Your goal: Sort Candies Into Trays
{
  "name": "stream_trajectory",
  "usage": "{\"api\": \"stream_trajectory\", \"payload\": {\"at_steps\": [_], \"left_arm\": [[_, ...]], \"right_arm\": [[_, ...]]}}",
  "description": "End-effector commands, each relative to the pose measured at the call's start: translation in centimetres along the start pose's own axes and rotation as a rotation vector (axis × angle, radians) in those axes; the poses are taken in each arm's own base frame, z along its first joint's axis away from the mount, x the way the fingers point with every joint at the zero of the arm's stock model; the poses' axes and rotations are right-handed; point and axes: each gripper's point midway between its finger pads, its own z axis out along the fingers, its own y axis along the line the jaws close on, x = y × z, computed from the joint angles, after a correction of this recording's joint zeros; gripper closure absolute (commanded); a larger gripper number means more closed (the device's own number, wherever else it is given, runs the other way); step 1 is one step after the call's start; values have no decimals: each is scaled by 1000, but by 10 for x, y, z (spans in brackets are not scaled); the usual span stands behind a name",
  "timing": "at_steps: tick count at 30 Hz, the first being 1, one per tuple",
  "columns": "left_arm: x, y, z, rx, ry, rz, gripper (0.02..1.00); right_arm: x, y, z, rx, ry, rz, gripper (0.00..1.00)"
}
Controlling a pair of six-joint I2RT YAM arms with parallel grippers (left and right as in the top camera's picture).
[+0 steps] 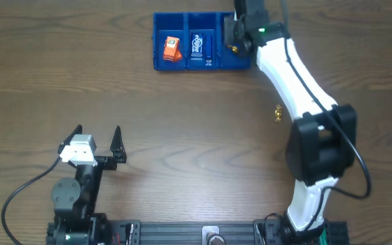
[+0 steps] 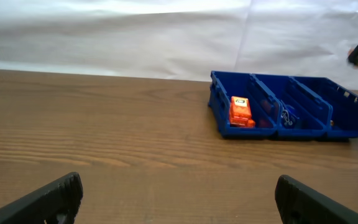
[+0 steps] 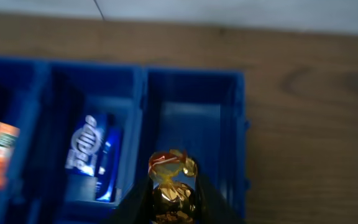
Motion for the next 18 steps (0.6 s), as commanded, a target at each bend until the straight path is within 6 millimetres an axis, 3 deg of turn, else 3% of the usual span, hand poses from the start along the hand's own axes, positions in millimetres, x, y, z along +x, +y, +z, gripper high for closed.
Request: {"api": "stream_trajectory", "payload": {"at_steps": [1, 6, 7, 9, 11, 15, 18], "left_arm": [[16, 0, 1, 8, 49, 6, 20], [16, 0, 1, 7, 49, 6, 20], [16, 0, 1, 8, 49, 6, 23], [16, 0, 1, 8, 49, 6, 20], [16, 0, 1, 8, 49, 6, 20], [16, 0, 1, 7, 49, 6, 20], [16, 0, 1, 8, 49, 6, 20]], "right_arm": [[-11, -5, -4, 18, -38, -8, 818], [-14, -5, -4, 16, -49, -7, 715], [-14, -4, -4, 15, -52, -6, 566], [-17, -3, -4, 12, -63, -6, 419], [-21, -3, -7, 10, -77, -4, 338], [-40, -2, -23, 3, -124, 2, 323], [-53, -4, -50, -1, -152, 6, 323]]}}
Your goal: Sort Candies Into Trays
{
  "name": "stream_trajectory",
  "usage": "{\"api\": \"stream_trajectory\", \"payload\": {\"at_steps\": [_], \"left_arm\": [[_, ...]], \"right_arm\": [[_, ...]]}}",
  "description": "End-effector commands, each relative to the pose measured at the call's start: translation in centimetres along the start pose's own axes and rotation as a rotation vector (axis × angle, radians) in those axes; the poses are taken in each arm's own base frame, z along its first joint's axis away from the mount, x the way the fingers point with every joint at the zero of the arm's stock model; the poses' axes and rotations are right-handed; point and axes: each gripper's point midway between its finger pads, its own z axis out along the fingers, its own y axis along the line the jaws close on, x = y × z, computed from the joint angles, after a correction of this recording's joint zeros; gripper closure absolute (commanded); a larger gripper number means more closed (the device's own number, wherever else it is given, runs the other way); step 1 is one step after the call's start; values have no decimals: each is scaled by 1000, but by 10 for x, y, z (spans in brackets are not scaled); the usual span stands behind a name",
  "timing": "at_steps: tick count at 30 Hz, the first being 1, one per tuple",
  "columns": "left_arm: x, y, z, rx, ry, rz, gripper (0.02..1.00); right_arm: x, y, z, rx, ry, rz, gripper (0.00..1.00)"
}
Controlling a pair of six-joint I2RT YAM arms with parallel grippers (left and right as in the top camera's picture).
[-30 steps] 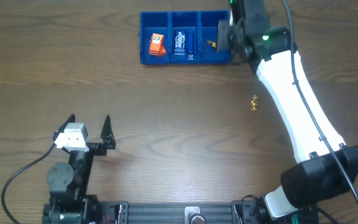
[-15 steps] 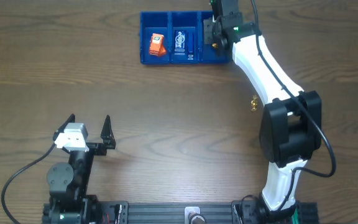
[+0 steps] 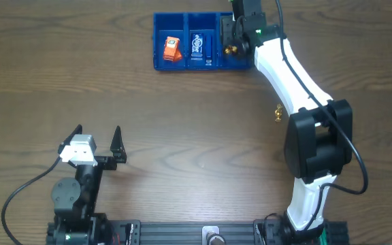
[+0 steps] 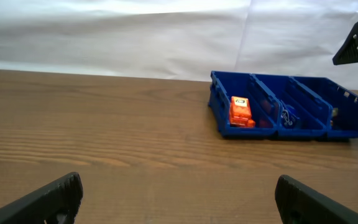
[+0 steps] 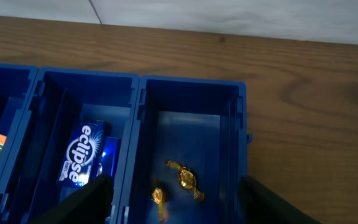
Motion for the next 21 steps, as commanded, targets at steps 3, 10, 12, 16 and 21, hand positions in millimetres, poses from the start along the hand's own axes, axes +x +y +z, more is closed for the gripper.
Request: {"api": "stream_trajectory", "payload": {"at_steps": [3, 10, 12, 16, 21], "left_arm": [[17, 0, 1, 8, 49, 5, 20], [17, 0, 1, 8, 49, 6, 20], [17, 0, 1, 8, 49, 6, 20], [17, 0, 1, 8, 49, 6, 20], [17, 0, 1, 8, 49, 6, 20]], "right_arm": [[-52, -11, -92, 6, -115, -18, 312], [-7, -52, -179, 96, 51, -36, 294], [13, -63, -189, 117, 119, -33, 283], [74, -87, -185, 167, 317, -1, 242], [145, -103, -153, 210, 472, 66, 202]]}}
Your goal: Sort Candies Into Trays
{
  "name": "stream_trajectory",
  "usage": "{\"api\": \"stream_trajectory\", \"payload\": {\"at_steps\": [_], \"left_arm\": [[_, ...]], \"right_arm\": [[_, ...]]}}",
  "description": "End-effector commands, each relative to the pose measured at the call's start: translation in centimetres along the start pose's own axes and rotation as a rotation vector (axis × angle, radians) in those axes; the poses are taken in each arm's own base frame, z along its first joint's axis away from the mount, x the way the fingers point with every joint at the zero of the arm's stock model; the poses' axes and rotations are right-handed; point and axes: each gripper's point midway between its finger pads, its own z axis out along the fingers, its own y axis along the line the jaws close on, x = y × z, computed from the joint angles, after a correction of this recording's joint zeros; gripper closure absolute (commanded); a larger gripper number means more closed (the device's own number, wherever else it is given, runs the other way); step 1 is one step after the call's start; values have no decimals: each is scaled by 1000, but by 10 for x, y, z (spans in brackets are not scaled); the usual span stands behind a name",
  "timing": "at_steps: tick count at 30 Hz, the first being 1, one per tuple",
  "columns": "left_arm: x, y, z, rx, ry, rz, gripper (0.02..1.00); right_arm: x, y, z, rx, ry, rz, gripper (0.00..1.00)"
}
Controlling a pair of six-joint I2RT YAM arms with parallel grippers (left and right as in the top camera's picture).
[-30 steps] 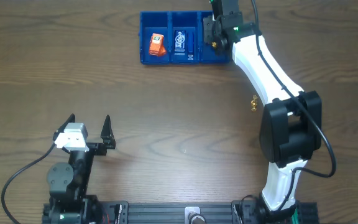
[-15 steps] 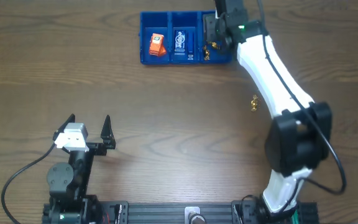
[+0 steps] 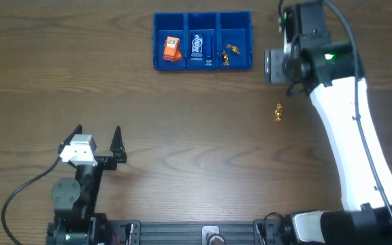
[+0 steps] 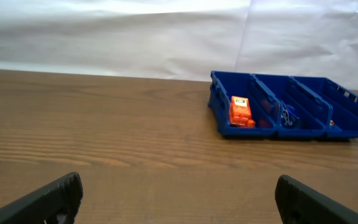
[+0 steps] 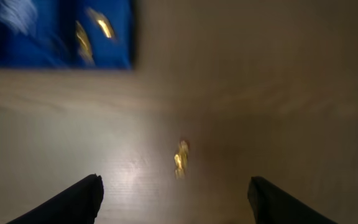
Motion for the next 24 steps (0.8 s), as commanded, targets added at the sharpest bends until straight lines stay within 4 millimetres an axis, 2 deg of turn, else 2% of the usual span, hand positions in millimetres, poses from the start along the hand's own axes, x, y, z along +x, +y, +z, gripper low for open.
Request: {"api": "stream_trajectory", "payload": {"at_steps": [1, 5, 8, 14, 24], "left_arm": [[16, 0, 1, 8, 49, 6, 20], [16, 0, 1, 8, 49, 6, 20], [16, 0, 1, 8, 49, 6, 23], [16, 0, 1, 8, 49, 6, 20], [16, 0, 1, 8, 49, 6, 20]], "right_arm": [[63, -7, 66, 30, 192, 63, 202], [91, 4, 99, -62, 229, 97, 200], [107, 2, 120, -64, 234, 116, 200], [118, -9, 140, -54, 261, 156, 205], [127, -7, 164, -60, 308, 163, 213]]}}
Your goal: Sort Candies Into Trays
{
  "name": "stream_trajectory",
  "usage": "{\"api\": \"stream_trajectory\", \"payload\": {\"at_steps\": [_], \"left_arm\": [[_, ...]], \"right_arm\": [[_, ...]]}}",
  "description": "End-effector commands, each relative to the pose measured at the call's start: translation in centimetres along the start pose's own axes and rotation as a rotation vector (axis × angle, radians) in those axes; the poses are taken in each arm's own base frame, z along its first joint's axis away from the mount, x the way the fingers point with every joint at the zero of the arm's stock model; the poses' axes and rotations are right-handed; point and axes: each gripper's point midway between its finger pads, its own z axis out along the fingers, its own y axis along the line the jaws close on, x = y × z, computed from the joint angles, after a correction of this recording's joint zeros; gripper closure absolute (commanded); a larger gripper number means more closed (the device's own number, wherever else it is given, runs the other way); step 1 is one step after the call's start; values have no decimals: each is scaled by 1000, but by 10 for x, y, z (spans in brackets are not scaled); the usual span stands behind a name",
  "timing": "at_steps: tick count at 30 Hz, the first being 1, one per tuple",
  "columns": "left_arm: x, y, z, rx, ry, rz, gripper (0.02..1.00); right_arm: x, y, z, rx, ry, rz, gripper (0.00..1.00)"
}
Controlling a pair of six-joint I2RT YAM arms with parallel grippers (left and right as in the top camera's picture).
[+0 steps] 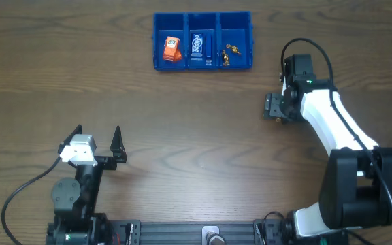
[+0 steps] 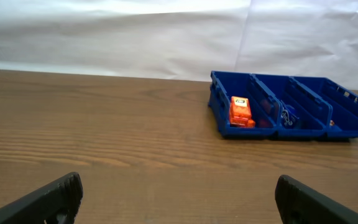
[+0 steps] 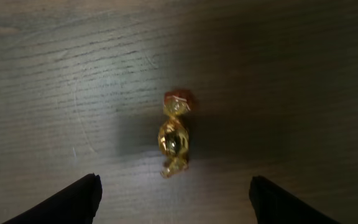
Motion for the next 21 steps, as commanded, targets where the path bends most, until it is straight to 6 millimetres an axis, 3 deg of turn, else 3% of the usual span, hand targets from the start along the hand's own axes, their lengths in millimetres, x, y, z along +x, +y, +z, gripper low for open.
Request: {"api": "stream_trajectory", "payload": {"at_steps": [1, 10, 21], "left_arm": [[16, 0, 1, 8, 49, 6, 20], [16, 0, 1, 8, 49, 6, 20], [16, 0, 1, 8, 49, 6, 20]], "right_arm": [[6, 0, 12, -3, 37, 13, 211], [10, 0, 29, 4, 73, 13, 248], [10, -7, 33, 14, 79, 32, 305]]}}
